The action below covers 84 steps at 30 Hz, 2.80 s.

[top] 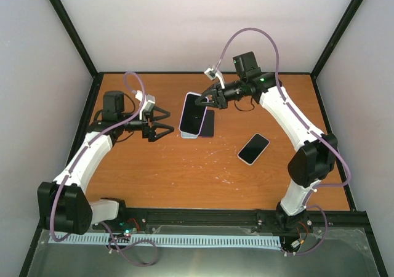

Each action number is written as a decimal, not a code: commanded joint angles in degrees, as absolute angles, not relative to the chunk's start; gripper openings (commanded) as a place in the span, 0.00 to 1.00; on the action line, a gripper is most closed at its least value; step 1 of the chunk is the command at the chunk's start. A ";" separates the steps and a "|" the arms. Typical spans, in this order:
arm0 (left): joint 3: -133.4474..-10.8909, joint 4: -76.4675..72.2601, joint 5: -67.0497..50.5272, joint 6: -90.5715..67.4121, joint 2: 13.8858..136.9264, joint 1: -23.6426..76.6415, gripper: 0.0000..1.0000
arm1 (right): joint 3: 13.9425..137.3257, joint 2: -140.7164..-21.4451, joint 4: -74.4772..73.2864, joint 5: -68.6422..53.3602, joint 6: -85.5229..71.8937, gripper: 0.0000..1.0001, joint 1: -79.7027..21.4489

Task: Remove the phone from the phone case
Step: Adjust the phone.

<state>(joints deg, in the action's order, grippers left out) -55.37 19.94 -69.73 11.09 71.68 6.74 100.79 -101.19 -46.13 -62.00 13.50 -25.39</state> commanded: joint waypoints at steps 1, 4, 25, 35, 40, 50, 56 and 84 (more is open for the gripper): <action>-52.18 14.81 -70.61 5.30 67.75 6.42 1.00 | 101.78 -96.54 -38.75 -71.91 6.94 0.03 -24.88; -51.26 14.33 -71.10 4.51 67.66 6.42 1.00 | 100.96 -96.22 -37.46 -74.15 5.30 0.03 -24.87; -50.99 11.81 -75.47 0.63 70.47 7.82 0.87 | 99.17 -95.46 -36.40 -74.09 4.33 0.03 -24.96; -51.42 8.75 -72.06 0.02 71.99 8.55 0.80 | 98.35 -95.10 -35.02 -74.89 3.03 0.03 -25.14; -51.84 12.00 -69.04 1.44 73.38 8.79 0.76 | 98.27 -94.86 -34.66 -76.45 2.37 0.03 -25.14; -51.71 10.95 -62.83 0.61 75.38 8.74 0.71 | 97.80 -94.44 -33.68 -81.88 0.05 0.03 -26.06; -53.03 11.03 -61.19 1.82 77.79 8.79 0.70 | 96.46 -93.48 -33.32 -83.70 -0.48 0.03 -27.36; -64.94 6.91 -75.63 0.58 81.58 14.46 0.44 | 99.06 -99.57 -36.55 -83.72 5.86 0.03 -31.49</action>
